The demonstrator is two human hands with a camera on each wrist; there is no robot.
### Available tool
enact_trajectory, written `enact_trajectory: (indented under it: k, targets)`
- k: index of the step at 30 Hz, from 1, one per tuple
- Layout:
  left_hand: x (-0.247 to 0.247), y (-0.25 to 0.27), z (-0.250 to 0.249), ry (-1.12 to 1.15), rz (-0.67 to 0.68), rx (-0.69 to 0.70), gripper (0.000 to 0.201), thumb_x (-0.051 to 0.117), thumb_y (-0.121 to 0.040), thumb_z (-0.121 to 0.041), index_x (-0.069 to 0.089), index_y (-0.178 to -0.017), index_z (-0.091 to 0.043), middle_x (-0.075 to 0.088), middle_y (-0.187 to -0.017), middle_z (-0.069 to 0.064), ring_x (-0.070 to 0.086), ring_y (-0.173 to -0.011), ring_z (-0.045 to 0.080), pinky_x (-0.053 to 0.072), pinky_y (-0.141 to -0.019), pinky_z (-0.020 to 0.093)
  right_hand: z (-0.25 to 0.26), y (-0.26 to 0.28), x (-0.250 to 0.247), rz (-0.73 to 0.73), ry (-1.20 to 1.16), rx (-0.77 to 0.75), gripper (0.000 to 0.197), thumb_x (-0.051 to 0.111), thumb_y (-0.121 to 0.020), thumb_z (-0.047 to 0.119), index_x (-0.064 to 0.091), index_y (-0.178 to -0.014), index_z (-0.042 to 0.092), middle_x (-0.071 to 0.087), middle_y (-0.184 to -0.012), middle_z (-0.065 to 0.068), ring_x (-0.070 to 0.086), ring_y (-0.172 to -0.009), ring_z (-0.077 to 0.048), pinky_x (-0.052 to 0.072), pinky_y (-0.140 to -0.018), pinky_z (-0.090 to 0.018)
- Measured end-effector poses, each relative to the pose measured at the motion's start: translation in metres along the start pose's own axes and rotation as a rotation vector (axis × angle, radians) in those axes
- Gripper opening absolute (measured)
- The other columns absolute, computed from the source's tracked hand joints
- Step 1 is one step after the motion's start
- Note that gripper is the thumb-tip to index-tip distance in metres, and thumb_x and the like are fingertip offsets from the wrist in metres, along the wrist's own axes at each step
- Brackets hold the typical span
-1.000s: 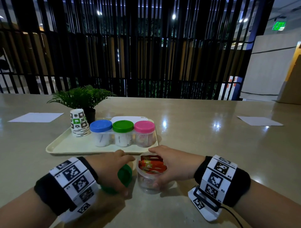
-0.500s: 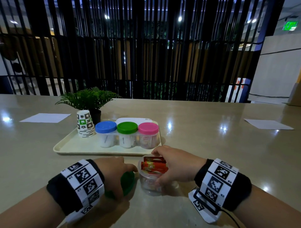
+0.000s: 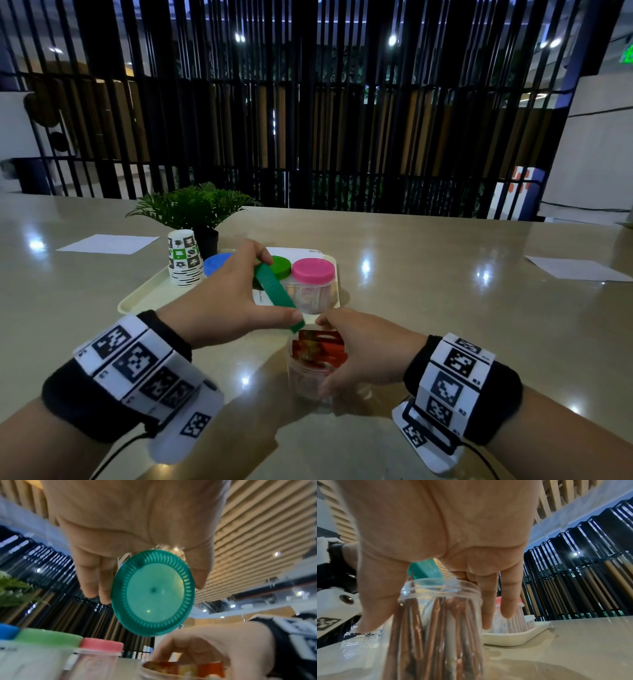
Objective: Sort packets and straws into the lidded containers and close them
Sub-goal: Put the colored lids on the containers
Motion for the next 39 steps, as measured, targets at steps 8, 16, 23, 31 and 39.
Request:
enact_trajectory:
  k: [8, 16, 23, 31, 39]
  targets:
    - [0.044, 0.007, -0.013, 0.066, 0.060, 0.039, 0.068, 0.083, -0.054, -0.057, 0.037, -0.096, -0.029, 0.054, -0.093, 0.000, 0.056, -0.080, 0.016, 0.054, -0.070, 0.033, 0.001, 0.000, 0.000, 0.006, -0.118, -0.091, 0.101, 0.087, -0.062, 0.031, 0.023, -0.140, 0.038, 0.055, -0.128, 0.008, 0.055, -0.115, -0.013, 0.051, -0.095, -0.036]
    - [0.071, 0.008, -0.011, -0.024, 0.175, 0.018, 0.064, 0.088, -0.064, -0.038, 0.036, -0.102, -0.032, 0.054, -0.099, -0.010, 0.057, -0.085, 0.000, 0.052, -0.068, 0.019, -0.003, 0.002, 0.000, 0.043, -0.231, -0.160, 0.129, 0.089, -0.057, 0.036, -0.003, -0.147, 0.045, 0.037, -0.147, 0.006, 0.044, -0.128, -0.012, 0.043, -0.106, -0.036]
    - [0.085, 0.006, -0.008, -0.116, 0.253, -0.020, 0.092, 0.088, -0.062, -0.038, 0.025, -0.129, -0.037, 0.043, -0.121, -0.017, 0.055, -0.109, 0.004, 0.053, -0.091, 0.023, 0.008, 0.007, -0.006, 0.118, -0.290, -0.235, 0.107, 0.084, -0.070, 0.028, 0.012, -0.149, 0.035, 0.042, -0.138, 0.009, 0.047, -0.122, -0.007, 0.043, -0.105, -0.031]
    - [0.087, 0.007, 0.000, -0.175, 0.313, -0.051, 0.105, 0.087, -0.064, -0.040, 0.020, -0.144, -0.028, 0.042, -0.138, -0.010, 0.049, -0.119, 0.006, 0.049, -0.097, 0.021, 0.015, -0.009, -0.006, 0.069, -0.074, -0.176, 0.105, 0.082, -0.059, 0.054, 0.025, -0.144, 0.030, 0.045, -0.137, 0.009, 0.047, -0.121, -0.012, 0.043, -0.104, -0.038]
    - [0.095, 0.008, -0.004, -0.177, 0.451, -0.004, 0.109, 0.088, -0.065, -0.027, 0.015, -0.146, -0.028, 0.042, -0.117, -0.020, 0.045, -0.112, -0.001, 0.039, -0.080, 0.005, 0.015, -0.003, -0.002, 0.091, 0.140, -0.094, 0.092, 0.085, -0.064, 0.042, 0.034, -0.139, 0.024, 0.043, -0.128, 0.006, 0.047, -0.111, -0.013, 0.048, -0.096, -0.030]
Point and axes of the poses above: each hand's wrist, its own y-axis away from the middle knuckle, its own x-axis out of the palm, z = x × y, the point moved 10 cm from there along -y, towards the middle knuckle
